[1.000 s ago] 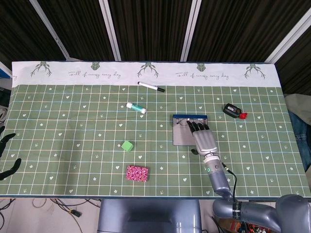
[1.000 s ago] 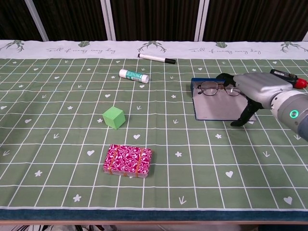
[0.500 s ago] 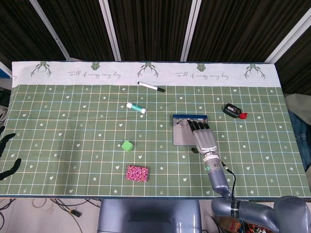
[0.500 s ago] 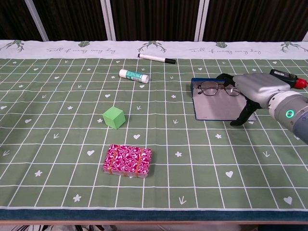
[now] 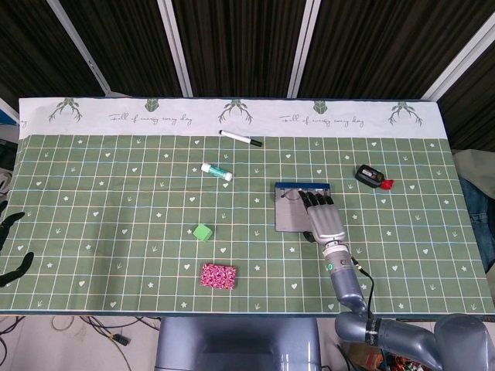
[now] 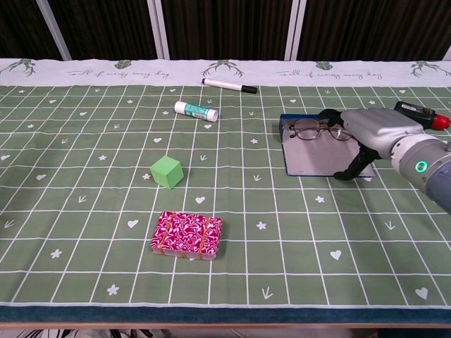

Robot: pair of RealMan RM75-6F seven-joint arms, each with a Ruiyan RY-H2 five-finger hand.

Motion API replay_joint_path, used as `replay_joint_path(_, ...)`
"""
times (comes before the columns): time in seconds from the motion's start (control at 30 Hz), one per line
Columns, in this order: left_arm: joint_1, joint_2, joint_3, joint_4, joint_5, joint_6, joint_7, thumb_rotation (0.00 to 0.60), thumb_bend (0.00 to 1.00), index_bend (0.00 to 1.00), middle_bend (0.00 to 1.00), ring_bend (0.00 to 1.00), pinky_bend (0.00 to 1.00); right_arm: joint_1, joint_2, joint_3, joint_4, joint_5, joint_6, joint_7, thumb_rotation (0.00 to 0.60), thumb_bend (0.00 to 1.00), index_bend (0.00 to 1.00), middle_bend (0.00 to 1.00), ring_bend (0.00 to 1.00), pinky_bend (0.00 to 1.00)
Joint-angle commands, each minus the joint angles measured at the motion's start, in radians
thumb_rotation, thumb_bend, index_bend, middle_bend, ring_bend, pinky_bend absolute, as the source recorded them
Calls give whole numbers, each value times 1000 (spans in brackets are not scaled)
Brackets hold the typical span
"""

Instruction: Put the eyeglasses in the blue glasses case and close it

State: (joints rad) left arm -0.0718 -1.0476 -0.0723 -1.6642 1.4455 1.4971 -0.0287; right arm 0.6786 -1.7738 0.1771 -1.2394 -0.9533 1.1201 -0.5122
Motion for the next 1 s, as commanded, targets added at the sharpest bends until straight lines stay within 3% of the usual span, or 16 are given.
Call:
replay_joint_path(0.03,0,0,0,0,0,0,0,600,316,154,0,0,0,-2,-1,2,2,-1,-5,-2,600,293,107,165,175,198)
replay_joint_path(1.0,0,-1,0,3,0,0,2,600,316,154,0,0,0,-22,5,21,4,-5,-33,-12,600,293,108,165,174,198)
